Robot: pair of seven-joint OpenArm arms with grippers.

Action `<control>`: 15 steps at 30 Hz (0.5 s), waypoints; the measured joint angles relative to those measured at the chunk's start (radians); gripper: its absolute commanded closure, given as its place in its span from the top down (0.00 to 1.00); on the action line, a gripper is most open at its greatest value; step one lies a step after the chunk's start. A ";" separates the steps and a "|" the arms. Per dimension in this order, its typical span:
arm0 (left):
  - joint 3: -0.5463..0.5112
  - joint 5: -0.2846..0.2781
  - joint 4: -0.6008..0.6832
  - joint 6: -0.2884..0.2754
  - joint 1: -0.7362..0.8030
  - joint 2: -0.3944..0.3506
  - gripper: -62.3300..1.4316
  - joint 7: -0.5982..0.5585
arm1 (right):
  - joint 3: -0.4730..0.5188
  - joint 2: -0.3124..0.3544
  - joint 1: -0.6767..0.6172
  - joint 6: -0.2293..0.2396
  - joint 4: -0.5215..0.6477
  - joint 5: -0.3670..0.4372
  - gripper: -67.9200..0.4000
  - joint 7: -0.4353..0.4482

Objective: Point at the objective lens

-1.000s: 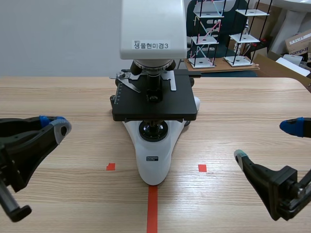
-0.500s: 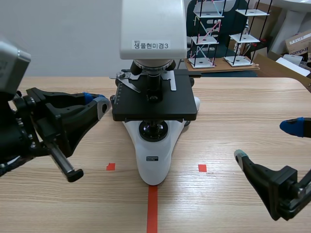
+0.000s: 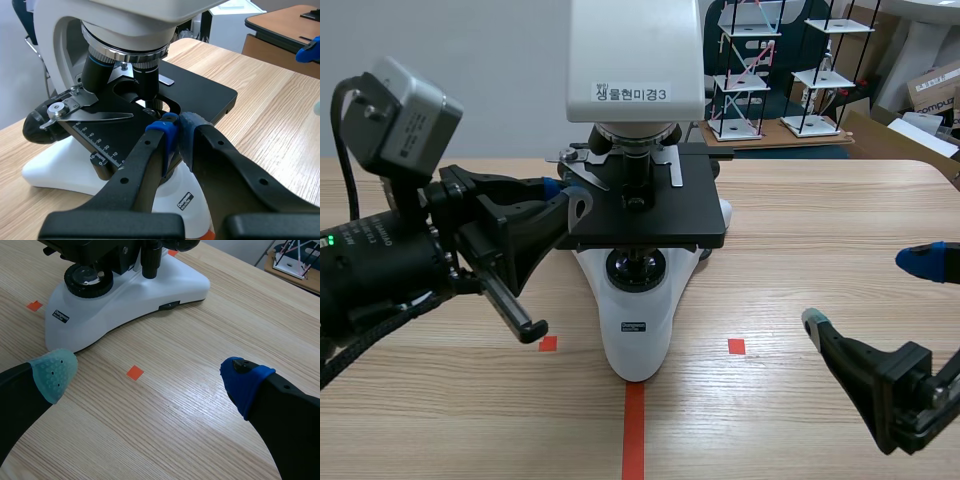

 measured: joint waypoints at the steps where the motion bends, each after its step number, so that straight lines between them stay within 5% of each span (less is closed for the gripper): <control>1: 0.010 0.000 -0.013 0.000 -0.016 0.000 0.05 0.002 | 0.000 0.000 0.000 0.000 0.000 0.000 0.94 0.000; 15: 0.065 -0.001 -0.094 0.003 -0.125 0.003 0.05 0.006 | 0.000 0.000 0.000 0.000 0.000 0.000 0.94 0.000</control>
